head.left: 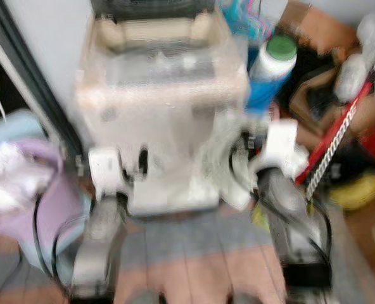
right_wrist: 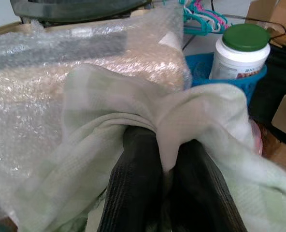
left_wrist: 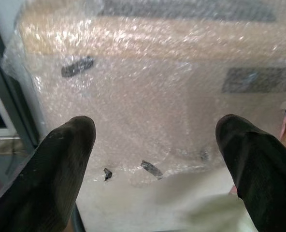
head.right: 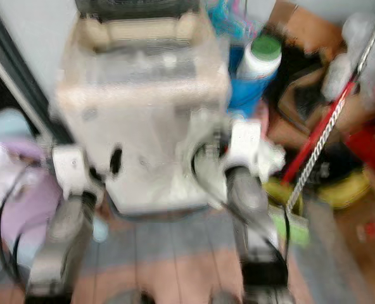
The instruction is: Clothes washing
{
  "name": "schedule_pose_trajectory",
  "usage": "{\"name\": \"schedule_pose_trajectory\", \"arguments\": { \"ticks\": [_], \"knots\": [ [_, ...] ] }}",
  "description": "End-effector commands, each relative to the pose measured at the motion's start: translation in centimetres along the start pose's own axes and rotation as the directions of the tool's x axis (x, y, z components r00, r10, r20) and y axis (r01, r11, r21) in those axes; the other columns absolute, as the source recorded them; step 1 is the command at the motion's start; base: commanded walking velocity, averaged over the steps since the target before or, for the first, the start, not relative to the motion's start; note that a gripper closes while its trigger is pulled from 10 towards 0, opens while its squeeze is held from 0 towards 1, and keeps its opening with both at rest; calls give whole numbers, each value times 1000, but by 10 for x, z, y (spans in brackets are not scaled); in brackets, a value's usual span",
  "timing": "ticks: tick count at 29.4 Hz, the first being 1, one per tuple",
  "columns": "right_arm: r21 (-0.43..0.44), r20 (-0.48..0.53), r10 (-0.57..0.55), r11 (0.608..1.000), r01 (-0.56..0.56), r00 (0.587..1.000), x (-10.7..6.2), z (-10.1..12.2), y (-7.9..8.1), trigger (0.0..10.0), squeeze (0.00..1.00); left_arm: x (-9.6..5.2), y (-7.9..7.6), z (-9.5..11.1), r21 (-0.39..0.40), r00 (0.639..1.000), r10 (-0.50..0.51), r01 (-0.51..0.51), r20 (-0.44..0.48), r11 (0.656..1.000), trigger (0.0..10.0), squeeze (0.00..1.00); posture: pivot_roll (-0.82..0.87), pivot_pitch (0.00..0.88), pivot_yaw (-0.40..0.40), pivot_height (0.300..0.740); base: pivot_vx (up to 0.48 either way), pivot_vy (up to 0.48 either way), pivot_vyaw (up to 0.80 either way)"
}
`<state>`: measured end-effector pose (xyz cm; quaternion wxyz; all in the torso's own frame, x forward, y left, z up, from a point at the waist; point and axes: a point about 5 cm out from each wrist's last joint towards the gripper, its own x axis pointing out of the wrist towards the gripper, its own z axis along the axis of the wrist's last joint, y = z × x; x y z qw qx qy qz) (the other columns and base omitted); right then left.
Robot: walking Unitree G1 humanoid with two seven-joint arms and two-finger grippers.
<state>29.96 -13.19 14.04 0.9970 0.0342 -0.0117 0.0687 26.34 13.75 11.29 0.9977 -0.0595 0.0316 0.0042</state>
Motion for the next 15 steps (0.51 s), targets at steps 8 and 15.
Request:
{"name": "schedule_pose_trajectory", "arguments": {
  "ticks": [8,15],
  "knots": [
    [-11,51,86,996,-85,995,-1,10,9,10000,0,-3,16,0,-16,998,65,-65,-3,998,10000,0,-38,55,78,740,169,0,403],
    [-11,69,131,991,-131,989,0,13,15,10000,0,2,12,3,-23,999,44,-44,7,999,10000,0,-42,48,85,740,380,0,513]
  ]
}}
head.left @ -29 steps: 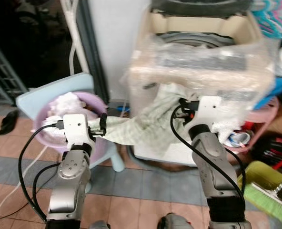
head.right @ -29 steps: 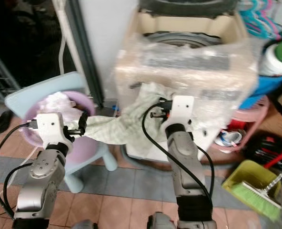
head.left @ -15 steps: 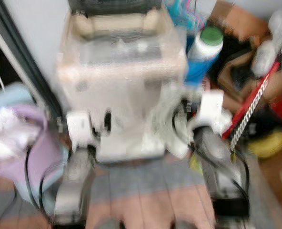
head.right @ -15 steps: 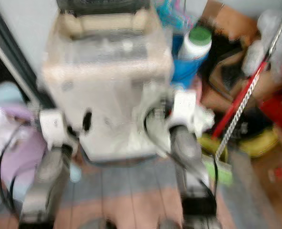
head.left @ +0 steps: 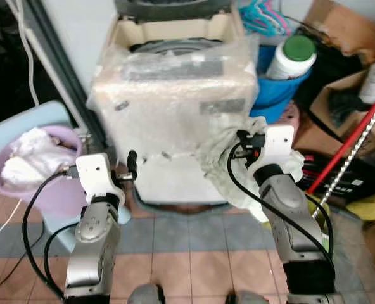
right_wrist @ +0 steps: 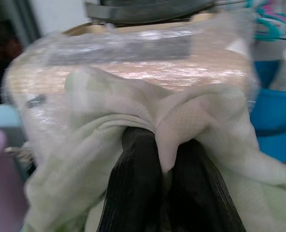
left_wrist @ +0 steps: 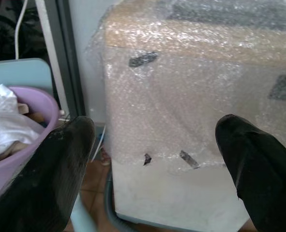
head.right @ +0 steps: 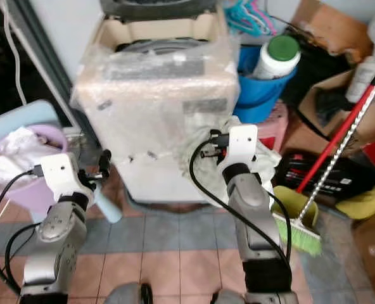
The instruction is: Clothes washing
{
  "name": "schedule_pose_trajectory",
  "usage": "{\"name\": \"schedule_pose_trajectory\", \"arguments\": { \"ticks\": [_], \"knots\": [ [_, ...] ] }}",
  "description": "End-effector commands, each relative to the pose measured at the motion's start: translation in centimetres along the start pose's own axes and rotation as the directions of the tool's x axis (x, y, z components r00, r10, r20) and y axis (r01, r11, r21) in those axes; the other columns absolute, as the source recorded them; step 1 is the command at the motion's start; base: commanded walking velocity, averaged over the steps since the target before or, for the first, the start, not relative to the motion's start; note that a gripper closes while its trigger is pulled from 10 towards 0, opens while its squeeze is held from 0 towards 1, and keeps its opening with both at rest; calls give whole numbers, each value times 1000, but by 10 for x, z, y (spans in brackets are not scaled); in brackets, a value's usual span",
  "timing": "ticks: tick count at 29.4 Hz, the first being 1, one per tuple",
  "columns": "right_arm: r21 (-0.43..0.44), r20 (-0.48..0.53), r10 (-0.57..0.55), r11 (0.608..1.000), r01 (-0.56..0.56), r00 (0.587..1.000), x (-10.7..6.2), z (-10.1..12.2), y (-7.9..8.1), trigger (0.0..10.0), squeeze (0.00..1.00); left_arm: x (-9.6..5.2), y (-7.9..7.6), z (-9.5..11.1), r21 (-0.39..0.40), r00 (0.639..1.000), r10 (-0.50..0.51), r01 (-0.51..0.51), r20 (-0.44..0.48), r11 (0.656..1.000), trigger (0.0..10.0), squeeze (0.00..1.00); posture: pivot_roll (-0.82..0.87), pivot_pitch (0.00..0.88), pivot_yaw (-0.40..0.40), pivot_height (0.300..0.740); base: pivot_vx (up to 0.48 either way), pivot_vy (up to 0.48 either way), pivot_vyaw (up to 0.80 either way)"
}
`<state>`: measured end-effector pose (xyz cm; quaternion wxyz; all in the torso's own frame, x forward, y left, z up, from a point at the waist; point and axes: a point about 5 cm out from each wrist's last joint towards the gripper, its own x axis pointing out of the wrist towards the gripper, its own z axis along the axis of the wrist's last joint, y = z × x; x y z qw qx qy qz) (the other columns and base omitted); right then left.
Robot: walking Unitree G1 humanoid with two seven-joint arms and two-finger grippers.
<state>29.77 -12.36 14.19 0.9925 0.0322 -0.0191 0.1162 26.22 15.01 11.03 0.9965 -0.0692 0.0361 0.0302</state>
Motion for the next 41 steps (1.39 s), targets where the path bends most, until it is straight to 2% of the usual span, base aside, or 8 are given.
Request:
{"name": "schedule_pose_trajectory", "arguments": {
  "ticks": [1,16,22,25,27,32,36,41],
  "knots": [
    [-12,60,47,999,-46,997,1,12,7,10000,0,3,-1,5,-3,1000,-8,8,14,1000,10000,0,-42,48,85,740,461,0,469],
    [-19,80,146,989,-145,986,5,17,18,10000,0,2,1,-2,-15,1000,8,-8,-7,1000,10000,0,-38,32,71,740,451,0,144],
    [-86,90,209,976,-201,974,8,22,22,10000,0,3,-1,-3,-27,1000,15,-15,-17,1000,10000,0,-41,26,71,740,351,279,0],
    [-141,91,283,953,-269,955,12,28,26,10000,0,5,-3,-3,-25,1000,13,-13,-17,1000,10000,0,-45,22,73,740,181,385,0],
    [-215,89,354,920,-329,931,17,36,27,10000,0,5,-5,-3,-19,1000,6,-6,-15,1000,10000,0,-45,19,71,740,0,180,0],
    [-232,105,408,897,-377,907,27,55,26,10000,0,7,-5,-3,-16,1000,8,-9,-18,1000,10000,0,-47,16,68,740,0,0,0],
    [-318,104,501,835,-448,859,38,74,27,10000,0,8,-7,-1,-14,1000,-4,4,-2,1000,10000,0,-49,21,62,740,148,185,0],
    [-301,98,485,847,-439,869,39,73,23,10000,0,8,-5,0,-16,1000,7,-7,4,1000,10000,0,-46,18,60,740,290,382,0]
  ]
}}
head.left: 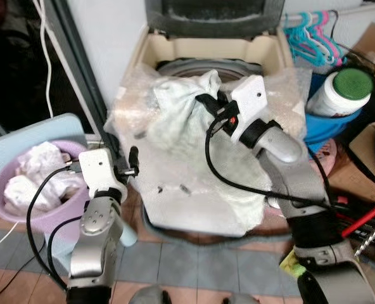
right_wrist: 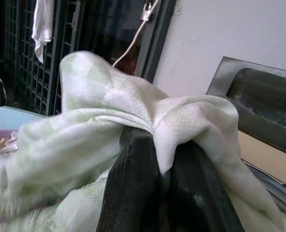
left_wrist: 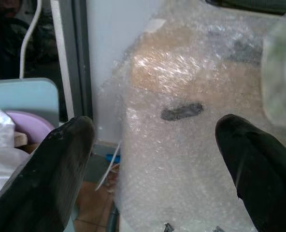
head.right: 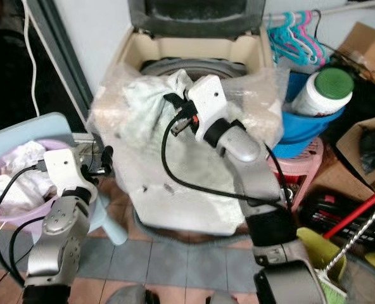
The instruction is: Clothes washing
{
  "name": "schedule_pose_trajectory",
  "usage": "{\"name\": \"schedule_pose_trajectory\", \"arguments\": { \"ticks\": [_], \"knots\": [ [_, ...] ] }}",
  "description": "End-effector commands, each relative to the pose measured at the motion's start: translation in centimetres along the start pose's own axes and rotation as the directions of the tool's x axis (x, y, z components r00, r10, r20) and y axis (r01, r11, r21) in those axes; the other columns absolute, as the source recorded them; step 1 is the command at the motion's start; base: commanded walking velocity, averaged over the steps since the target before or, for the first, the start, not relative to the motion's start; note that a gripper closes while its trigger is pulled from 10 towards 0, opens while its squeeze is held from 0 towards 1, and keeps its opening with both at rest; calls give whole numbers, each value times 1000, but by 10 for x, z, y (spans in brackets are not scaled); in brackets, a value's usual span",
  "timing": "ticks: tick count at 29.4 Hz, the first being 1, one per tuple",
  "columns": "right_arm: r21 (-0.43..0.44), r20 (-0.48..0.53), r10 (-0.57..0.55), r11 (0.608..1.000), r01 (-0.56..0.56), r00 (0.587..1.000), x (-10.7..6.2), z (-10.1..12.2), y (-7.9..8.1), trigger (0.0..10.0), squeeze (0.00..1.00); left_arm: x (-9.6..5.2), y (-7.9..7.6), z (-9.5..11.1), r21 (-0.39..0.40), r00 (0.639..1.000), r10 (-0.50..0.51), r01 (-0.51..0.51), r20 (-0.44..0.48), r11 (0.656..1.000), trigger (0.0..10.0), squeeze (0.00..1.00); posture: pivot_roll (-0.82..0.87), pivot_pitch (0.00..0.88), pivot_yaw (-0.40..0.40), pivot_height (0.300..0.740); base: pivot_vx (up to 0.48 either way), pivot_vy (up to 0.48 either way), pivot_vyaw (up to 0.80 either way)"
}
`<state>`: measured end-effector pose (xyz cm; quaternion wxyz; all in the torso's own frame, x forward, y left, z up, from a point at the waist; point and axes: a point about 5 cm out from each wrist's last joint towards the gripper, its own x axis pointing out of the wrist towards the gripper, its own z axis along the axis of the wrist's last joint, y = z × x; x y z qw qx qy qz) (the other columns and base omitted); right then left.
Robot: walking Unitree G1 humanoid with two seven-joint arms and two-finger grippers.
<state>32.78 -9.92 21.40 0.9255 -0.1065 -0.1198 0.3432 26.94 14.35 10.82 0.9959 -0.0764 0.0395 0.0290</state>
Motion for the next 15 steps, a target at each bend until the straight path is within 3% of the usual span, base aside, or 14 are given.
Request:
{"name": "schedule_pose_trajectory", "arguments": {
  "ticks": [1,6,12,15],
  "knots": [
    [25,8,-7,1000,7,1000,1,1,2,10000,0,1,2,3,1,1000,7,-7,14,1000,10000,0,-46,18,60,740,304,375,0],
    [34,-11,-47,998,47,999,0,-5,3,10000,0,0,2,1,20,1000,-5,5,4,1000,10000,0,-47,21,64,740,421,64,0],
    [63,-20,-63,996,64,998,-3,-9,4,10000,0,1,0,0,27,1000,-23,23,-8,999,10000,0,-53,21,71,740,373,297,0],
    [65,-18,-78,995,79,997,-4,-9,3,10000,0,1,-2,0,20,999,-41,41,-4,999,10000,0,-55,23,71,740,451,0,0]
  ]
}}
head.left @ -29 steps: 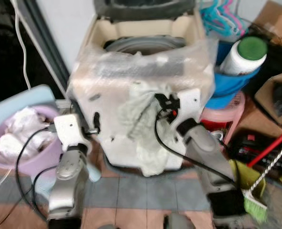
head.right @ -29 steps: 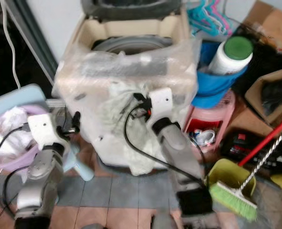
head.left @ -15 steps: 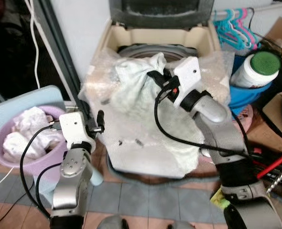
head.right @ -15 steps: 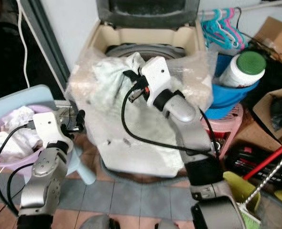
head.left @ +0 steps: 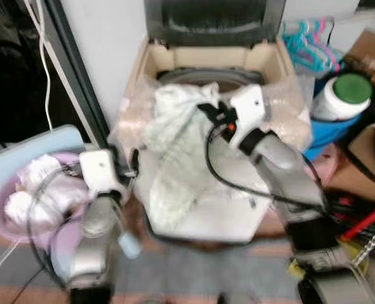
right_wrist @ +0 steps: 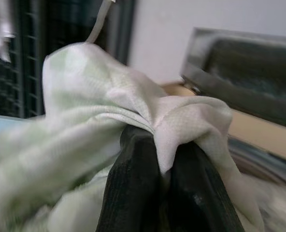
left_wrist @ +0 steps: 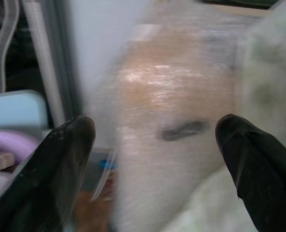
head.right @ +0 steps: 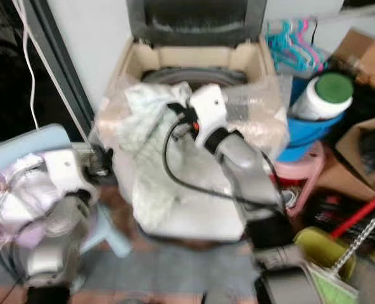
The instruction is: Clothes washing
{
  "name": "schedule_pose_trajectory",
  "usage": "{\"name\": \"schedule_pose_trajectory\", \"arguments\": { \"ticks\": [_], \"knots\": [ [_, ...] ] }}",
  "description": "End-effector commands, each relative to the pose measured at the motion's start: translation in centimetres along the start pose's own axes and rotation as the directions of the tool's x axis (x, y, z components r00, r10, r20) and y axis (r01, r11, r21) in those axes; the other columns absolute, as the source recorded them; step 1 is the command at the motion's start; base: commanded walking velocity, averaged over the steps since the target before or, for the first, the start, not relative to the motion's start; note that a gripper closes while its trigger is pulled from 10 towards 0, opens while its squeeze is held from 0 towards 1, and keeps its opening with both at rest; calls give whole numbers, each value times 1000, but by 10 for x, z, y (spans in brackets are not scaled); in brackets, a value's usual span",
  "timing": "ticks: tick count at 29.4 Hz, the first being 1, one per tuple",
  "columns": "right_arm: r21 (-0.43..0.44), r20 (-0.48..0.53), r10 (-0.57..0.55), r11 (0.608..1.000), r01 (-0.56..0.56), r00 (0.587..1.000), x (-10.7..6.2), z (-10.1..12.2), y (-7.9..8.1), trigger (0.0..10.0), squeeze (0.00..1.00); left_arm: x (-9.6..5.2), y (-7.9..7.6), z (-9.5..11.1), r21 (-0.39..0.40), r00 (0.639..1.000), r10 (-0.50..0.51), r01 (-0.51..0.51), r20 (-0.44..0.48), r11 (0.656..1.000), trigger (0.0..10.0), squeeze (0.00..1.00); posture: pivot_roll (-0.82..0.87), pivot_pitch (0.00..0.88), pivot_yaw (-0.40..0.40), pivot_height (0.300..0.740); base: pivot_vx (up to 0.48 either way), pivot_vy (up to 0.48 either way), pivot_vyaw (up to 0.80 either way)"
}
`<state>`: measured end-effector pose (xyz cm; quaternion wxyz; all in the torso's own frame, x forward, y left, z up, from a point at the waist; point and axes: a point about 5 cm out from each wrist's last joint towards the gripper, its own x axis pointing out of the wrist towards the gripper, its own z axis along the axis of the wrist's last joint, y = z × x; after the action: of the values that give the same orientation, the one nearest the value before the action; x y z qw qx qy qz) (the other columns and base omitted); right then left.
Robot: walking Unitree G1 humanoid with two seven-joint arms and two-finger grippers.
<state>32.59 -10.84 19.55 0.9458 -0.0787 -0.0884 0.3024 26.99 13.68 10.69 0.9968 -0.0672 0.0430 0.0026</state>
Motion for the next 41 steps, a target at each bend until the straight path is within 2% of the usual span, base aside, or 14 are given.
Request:
{"name": "schedule_pose_trajectory", "arguments": {
  "ticks": [1,8,12,16,18,23,25,27,30,32,37,39,40,41],
  "knots": [
    [1,38,9,1000,-9,999,5,10,4,10000,0,1,5,2,0,1000,12,-12,5,1000,10000,0,-54,24,71,740,461,0,0],
    [107,51,-139,985,133,989,10,14,-11,10000,0,-1,6,0,-4,1000,29,-29,-8,1000,10000,0,-49,24,67,740,254,0,0],
    [-170,90,-29,984,44,996,30,40,-27,10000,0,1,5,-1,-7,1000,26,-26,-18,1000,10000,0,-56,24,72,740,0,0,0],
    [-203,172,-158,960,192,972,51,85,-68,10000,0,2,3,-1,-8,1000,21,-22,-20,1000,10000,0,-59,23,71,740,0,0,0],
    [-173,349,-345,890,422,871,49,142,-104,10000,0,2,2,-1,11,999,37,-37,-13,999,10000,0,-45,12,44,740,0,0,0],
    [-156,583,-470,736,659,663,22,212,-139,10000,0,-2,7,-1,18,996,86,-86,-8,996,10000,0,-35,16,32,740,0,0,0],
    [-125,603,-484,728,675,634,16,221,-146,10000,0,-4,11,-2,21,994,111,-111,-12,994,10000,0,-36,20,27,740,0,0,0],
    [-106,589,-486,746,658,645,18,215,-148,10000,0,-4,11,-2,22,993,119,-119,-14,993,10000,0,-40,19,26,740,0,0,0],
    [-134,442,-453,820,556,774,34,152,-134,10000,0,-1,7,0,44,993,118,-118,0,992,10000,0,-40,25,25,740,0,0,0],
    [-113,395,-445,845,523,804,37,131,-128,10000,0,-1,6,1,48,993,119,-120,5,992,10000,0,-44,30,27,740,0,0,0],
    [-38,175,-327,940,339,928,34,45,-81,10000,0,-1,3,0,48,996,93,-93,-7,995,10000,0,-56,58,30,740,0,0,0],
    [-8,140,-292,955,296,946,27,31,-66,10000,47,-1,2,0,49,996,88,-88,-6,995,10000,0,-58,55,32,740,0,0,0],
    [16,114,-279,960,279,953,23,23,-58,10000,753,0,3,0,52,996,85,-84,-3,995,10000,0,-61,52,34,740,0,0,0],
    [16,114,-279,960,279,953,23,23,-58,10000,753,0,3,0,52,996,85,-84,-3,995,10000,0,-61,52,34,740,0,0,0]
  ]
}}
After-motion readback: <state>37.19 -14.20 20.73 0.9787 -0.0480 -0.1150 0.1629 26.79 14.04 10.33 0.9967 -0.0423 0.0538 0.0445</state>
